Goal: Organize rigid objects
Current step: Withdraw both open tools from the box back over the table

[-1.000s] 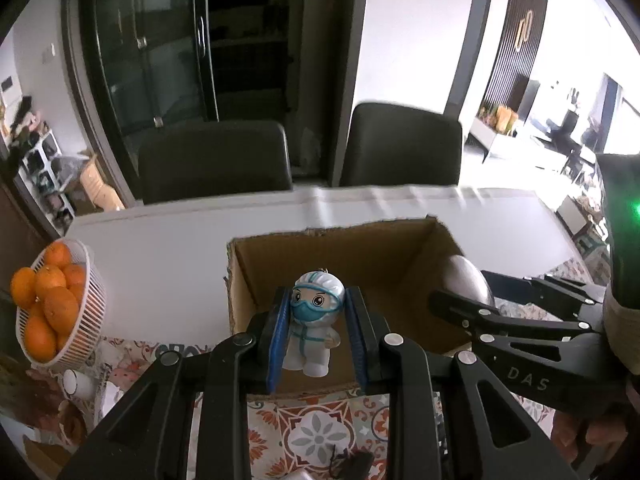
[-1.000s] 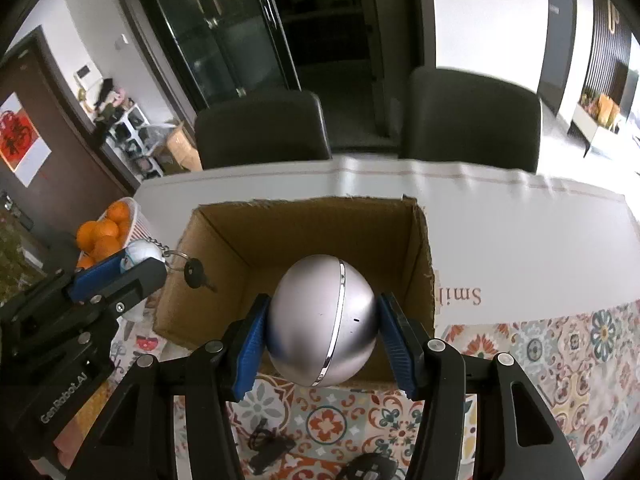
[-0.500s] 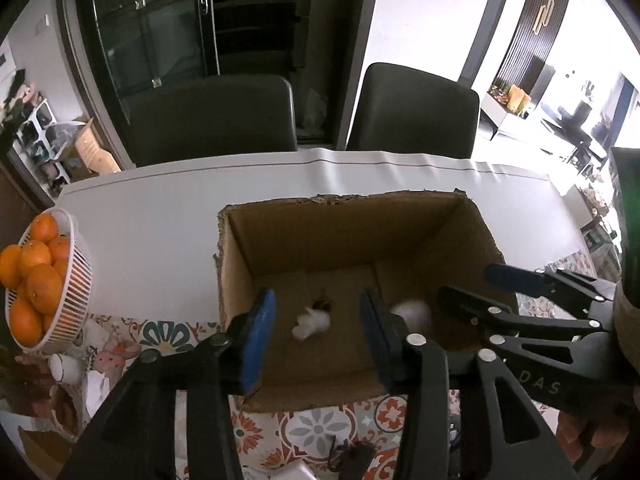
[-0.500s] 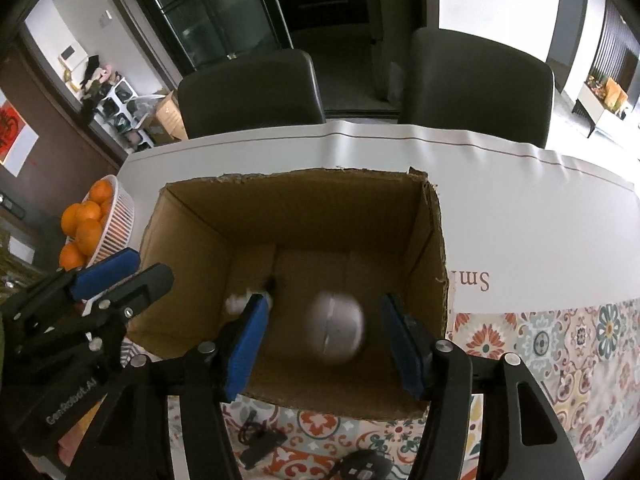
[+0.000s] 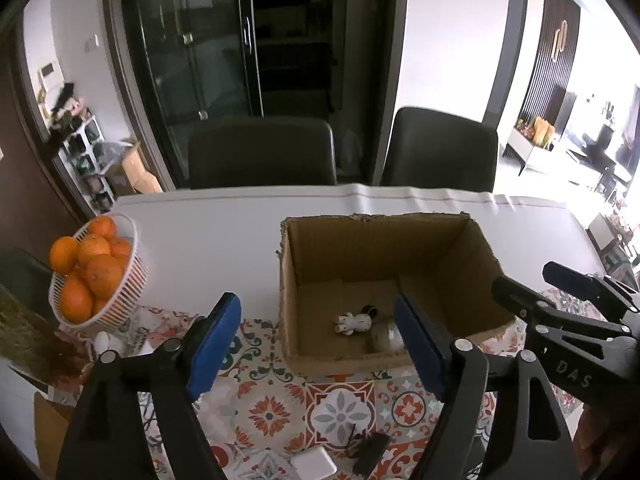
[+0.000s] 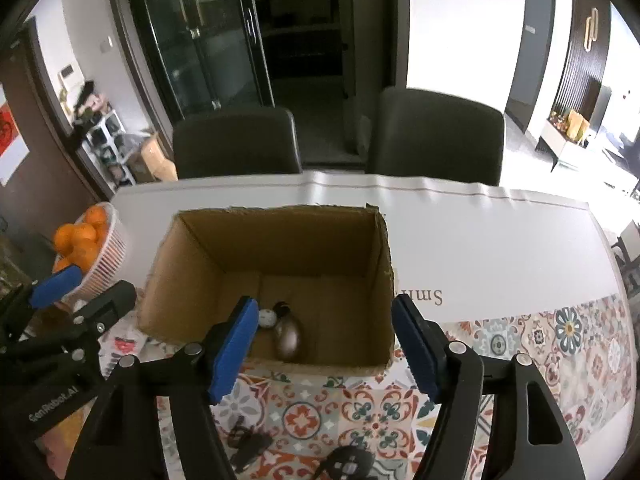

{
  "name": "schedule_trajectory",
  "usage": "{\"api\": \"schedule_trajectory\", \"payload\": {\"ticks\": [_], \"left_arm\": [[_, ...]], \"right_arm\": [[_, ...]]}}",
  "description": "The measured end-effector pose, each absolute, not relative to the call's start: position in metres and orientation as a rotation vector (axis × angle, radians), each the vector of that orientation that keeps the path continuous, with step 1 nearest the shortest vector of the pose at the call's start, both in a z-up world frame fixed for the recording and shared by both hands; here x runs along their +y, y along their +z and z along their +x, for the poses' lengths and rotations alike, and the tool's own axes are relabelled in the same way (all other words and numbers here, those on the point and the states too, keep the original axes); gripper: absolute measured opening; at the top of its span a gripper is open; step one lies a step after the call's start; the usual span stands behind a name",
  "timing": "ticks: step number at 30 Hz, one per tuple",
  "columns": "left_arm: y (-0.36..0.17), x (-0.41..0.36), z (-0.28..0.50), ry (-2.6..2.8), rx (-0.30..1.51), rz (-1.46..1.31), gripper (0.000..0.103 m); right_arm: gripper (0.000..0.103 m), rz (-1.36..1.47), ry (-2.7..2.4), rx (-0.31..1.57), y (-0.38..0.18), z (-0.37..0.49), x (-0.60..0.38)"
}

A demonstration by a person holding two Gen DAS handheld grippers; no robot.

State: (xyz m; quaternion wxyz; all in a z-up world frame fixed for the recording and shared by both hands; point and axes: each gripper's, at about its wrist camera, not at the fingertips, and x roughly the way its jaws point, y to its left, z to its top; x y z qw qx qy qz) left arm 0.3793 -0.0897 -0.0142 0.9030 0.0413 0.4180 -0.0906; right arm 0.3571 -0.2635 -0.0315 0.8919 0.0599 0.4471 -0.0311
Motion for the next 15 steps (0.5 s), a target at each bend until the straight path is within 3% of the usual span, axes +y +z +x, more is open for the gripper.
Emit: {"api": "schedule_trajectory", "payload": {"ticks": [9,15], "left_arm": [[0.006,-0.07,0.32,-0.142,0.745,0.1,0.098],[0.008,-0.059,0.283,-0.114,0.701,0.103,0.101]], "right_arm": [[0.088,0.073,-0.096,0.761,-0.002,0.298,-0.246],[0.092,0.053,-0.088,0.693,0.004,0.261,-0.233]]}}
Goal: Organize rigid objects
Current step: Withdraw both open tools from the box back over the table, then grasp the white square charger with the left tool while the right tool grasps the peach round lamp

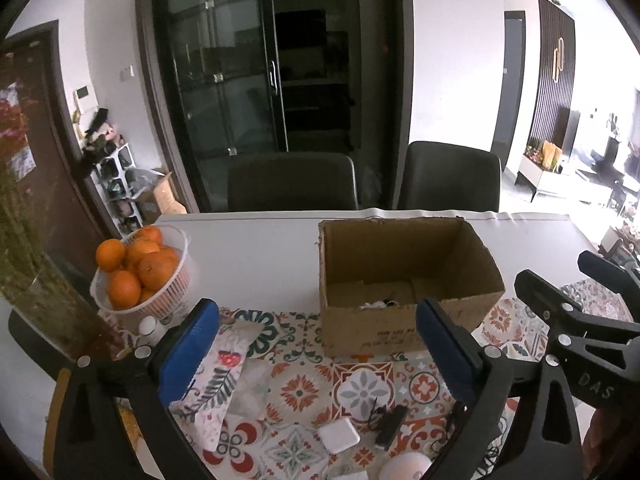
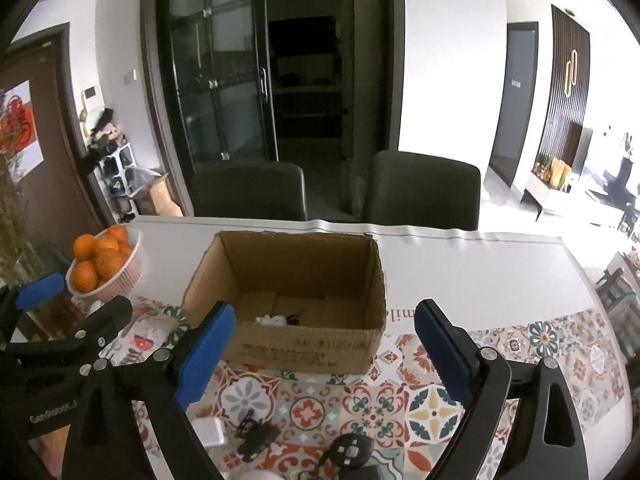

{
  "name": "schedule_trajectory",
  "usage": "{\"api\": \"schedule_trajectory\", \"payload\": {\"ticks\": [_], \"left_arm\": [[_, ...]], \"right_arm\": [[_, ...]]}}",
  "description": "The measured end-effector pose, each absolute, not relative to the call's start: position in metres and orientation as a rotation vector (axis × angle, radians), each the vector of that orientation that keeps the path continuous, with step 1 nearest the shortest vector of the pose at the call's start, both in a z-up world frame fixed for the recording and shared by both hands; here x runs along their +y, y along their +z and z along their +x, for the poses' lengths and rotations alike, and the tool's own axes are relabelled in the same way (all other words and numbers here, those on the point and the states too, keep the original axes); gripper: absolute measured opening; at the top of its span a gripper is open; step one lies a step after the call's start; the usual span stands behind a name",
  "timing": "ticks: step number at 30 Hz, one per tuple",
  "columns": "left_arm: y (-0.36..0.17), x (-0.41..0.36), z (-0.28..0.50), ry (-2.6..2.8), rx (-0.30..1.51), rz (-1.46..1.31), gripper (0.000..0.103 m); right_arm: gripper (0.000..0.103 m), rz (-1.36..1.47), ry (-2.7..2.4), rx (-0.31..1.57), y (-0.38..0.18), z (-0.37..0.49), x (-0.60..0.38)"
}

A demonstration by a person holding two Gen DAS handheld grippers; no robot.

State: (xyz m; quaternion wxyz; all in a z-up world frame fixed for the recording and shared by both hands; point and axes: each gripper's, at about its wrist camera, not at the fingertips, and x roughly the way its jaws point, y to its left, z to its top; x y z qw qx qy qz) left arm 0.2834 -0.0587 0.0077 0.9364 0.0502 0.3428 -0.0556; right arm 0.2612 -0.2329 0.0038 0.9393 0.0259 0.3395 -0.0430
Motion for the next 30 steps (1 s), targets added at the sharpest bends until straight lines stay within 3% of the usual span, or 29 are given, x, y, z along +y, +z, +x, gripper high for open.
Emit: {"api": "schedule_trajectory", "payload": {"ticks": [10,30], "left_arm": [[-0.001,-0.038,0.232,-0.042,0.65,0.102,0.103],[-0.061,-0.012,0.164,-0.009,0.741,0.072,0.103]], "right_arm": [[0.092,0.024,-0.092,0.644,-0.005,0.211,-0.214],[0.092,0.029,-0.035,0.691,-0.056,0.147,-0.185]]}}
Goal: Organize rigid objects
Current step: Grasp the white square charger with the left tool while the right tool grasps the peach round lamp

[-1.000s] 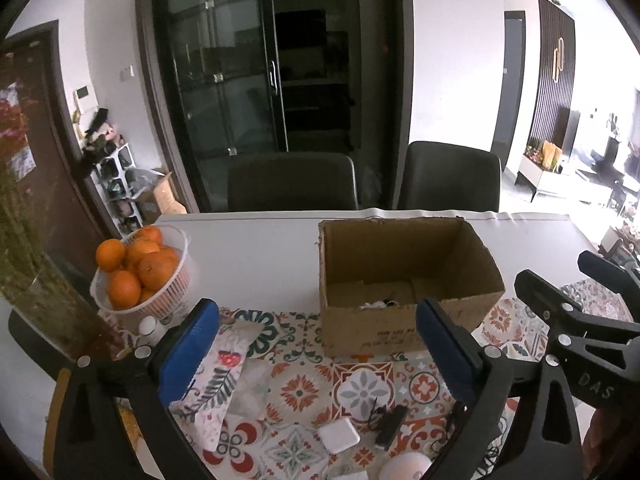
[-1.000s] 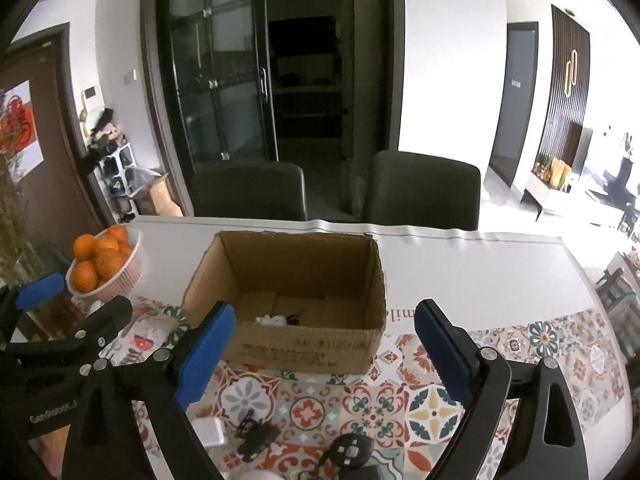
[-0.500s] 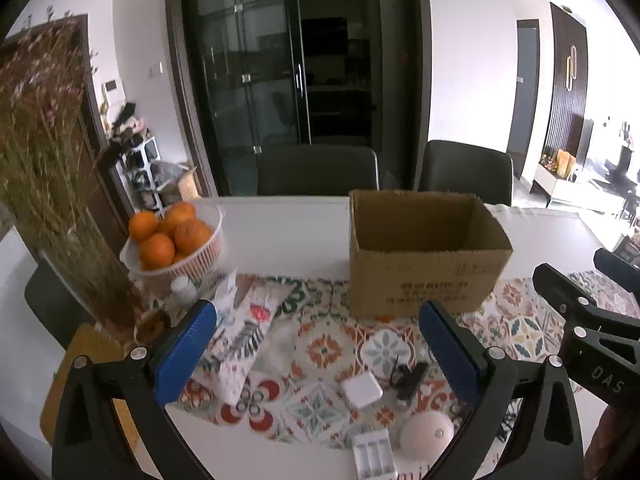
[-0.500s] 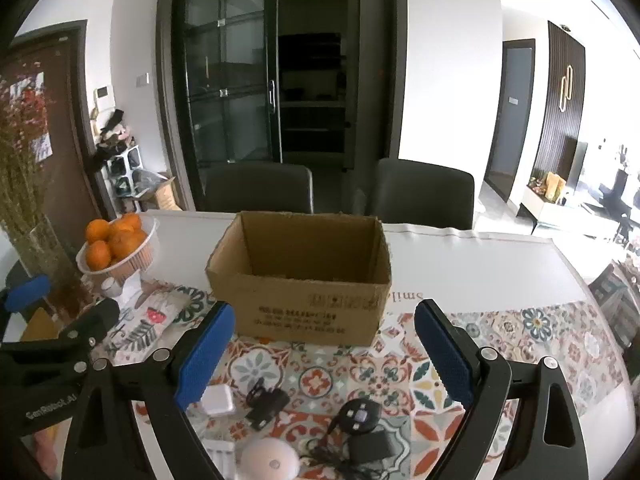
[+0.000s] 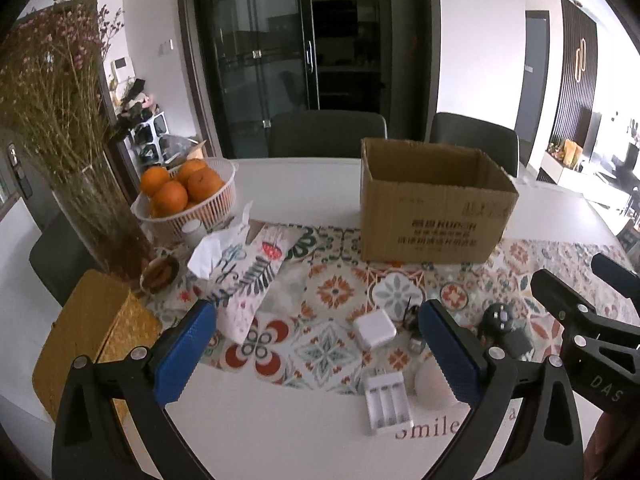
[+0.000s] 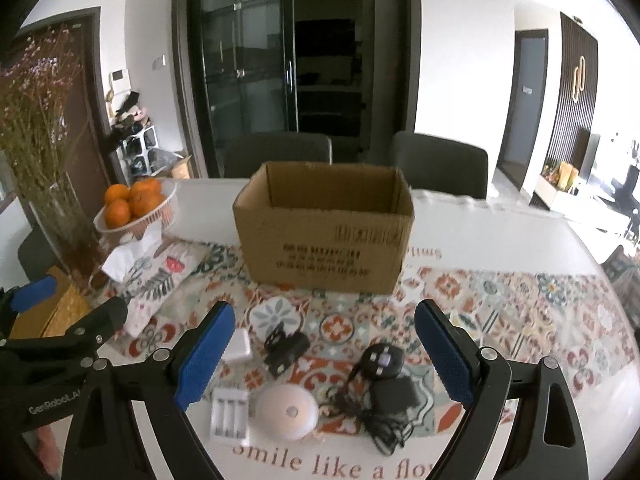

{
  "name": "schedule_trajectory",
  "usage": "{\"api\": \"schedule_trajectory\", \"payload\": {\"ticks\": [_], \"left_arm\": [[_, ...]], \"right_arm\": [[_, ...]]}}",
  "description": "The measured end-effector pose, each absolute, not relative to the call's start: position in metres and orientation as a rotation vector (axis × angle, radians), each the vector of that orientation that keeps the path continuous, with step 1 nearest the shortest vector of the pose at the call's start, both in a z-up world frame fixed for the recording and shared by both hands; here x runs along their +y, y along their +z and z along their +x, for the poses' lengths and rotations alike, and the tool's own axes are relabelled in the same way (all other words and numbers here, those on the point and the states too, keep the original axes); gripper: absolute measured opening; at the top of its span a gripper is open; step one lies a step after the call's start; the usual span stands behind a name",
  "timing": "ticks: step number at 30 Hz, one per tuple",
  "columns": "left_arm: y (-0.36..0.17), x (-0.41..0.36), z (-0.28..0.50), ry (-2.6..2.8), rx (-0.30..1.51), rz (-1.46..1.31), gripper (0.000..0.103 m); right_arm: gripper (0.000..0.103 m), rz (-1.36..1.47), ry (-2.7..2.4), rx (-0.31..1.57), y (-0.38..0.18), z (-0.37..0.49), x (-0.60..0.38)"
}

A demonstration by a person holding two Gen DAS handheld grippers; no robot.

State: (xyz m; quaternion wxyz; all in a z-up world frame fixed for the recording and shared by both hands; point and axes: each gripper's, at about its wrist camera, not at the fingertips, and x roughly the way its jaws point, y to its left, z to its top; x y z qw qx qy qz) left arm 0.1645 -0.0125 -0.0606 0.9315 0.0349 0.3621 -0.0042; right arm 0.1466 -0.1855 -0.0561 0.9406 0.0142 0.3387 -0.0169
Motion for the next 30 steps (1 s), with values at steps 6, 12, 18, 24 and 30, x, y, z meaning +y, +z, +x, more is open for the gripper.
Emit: {"api": "schedule_trajectory", "payload": {"ticks": [6,12,18,24,30], "left_arm": [[-0.08,-0.01,0.156,-0.027,0.765,0.079,0.103],[-0.1,-0.006,0.155,-0.086,0.774,0.128,0.103],[-0.125,0.001,0.159,-0.137,0.759,0.191,0.103],[-0.153,0.008,0.166,-0.213,0.732,0.217,0.103],[-0.172,0.004,0.178,-0.279,0.695,0.306,0.102]], "right_arm": [[0.092,0.052,-0.019,0.739,-0.078,0.137,-0.183],[0.092,0.075,-0.025,0.786,-0.103,0.132,-0.177],[0.092,0.079,-0.052,0.814,-0.126,0.128,-0.166],[0.092,0.068,-0.109,0.822,-0.153,0.125,-0.153],[0.091,0.098,-0.145,0.848,-0.178,0.128,-0.149]]}}
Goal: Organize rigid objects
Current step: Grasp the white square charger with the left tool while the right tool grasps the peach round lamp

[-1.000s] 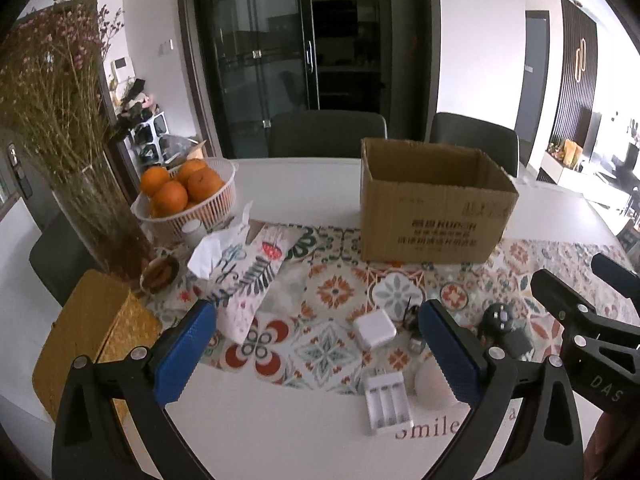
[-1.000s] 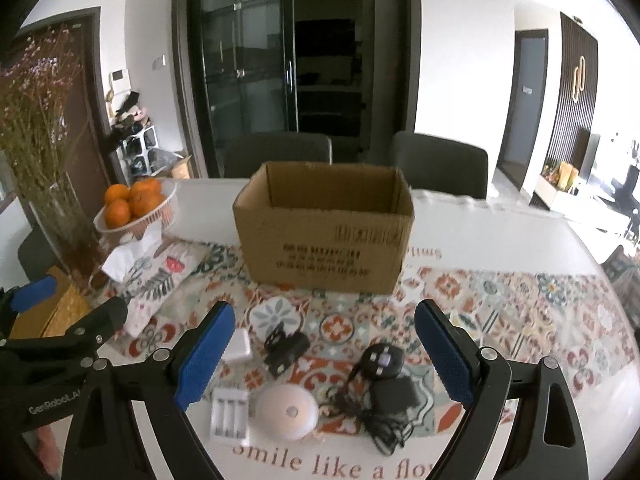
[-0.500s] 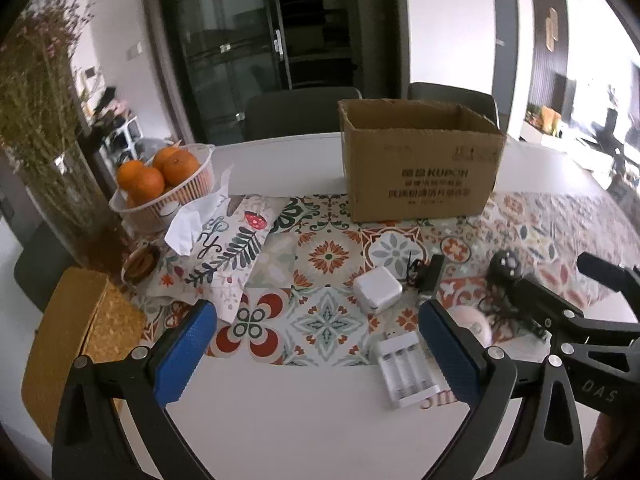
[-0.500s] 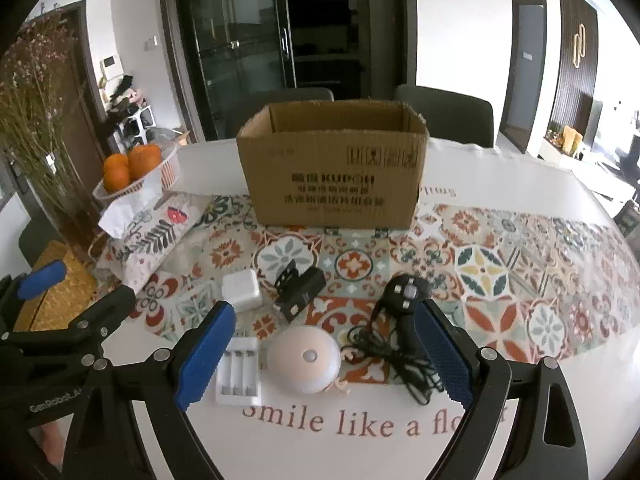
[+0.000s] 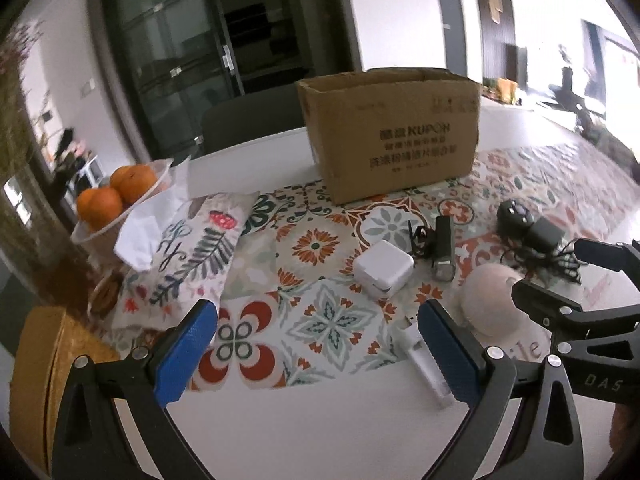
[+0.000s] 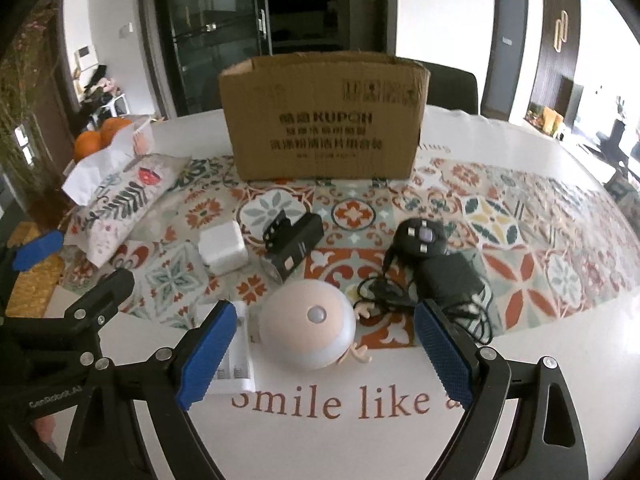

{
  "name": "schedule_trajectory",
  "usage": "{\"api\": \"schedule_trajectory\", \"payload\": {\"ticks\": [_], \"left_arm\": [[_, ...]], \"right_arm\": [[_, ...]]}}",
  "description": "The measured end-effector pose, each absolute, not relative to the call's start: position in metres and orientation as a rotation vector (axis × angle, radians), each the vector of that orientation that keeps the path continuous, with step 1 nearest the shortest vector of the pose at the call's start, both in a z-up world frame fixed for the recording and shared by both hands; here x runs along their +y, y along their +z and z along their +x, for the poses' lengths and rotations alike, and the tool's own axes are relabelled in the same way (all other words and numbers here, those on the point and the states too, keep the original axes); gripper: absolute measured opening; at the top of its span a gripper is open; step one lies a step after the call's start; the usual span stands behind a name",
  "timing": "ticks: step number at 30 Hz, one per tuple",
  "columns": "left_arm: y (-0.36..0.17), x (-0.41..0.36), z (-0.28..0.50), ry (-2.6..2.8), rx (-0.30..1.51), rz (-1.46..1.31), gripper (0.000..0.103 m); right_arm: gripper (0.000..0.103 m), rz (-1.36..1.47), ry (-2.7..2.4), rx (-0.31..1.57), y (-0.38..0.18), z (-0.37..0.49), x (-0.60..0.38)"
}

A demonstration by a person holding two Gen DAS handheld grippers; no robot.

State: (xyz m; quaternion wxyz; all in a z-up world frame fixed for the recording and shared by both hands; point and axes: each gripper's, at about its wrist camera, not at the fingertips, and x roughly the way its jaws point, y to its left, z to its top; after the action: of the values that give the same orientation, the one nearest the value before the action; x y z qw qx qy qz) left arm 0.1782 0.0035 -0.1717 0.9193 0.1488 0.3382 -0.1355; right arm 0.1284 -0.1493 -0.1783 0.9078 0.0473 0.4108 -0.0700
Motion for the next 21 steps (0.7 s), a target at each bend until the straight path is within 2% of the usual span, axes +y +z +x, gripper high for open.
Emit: {"api": "schedule_trajectory", "payload": {"ticks": [6,21], "left_arm": [[-0.186,-0.002,0.197,-0.341,0.674,0.373,0.096],[-0.219,-0.023,0.224,-0.489,0.709,0.418,0.091]], "right_arm": [[0.091,0.131,-0.155,0.833,-0.193,0.131,-0.141],[0.089,0.16,-0.177,0.909,-0.224,0.147,-0.146]]}}
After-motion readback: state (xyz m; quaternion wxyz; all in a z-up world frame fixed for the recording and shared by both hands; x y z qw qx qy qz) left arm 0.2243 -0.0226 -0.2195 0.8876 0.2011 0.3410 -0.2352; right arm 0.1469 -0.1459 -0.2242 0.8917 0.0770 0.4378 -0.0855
